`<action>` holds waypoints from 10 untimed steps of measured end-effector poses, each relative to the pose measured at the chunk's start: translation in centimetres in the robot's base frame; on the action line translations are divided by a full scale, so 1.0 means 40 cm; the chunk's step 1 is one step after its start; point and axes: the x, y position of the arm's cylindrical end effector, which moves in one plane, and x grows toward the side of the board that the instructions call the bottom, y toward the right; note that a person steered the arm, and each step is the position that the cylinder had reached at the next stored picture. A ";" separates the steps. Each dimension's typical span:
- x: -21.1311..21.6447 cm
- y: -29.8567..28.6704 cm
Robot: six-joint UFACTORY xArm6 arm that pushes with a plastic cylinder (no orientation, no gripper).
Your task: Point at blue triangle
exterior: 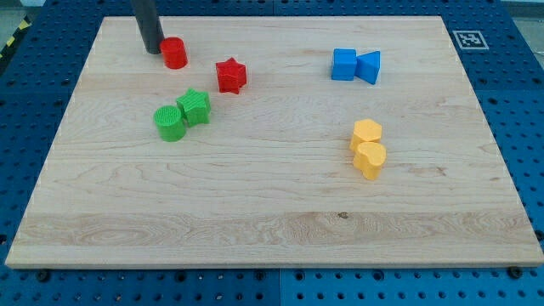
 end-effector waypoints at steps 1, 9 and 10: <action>0.030 0.024; -0.081 0.797; 0.059 0.967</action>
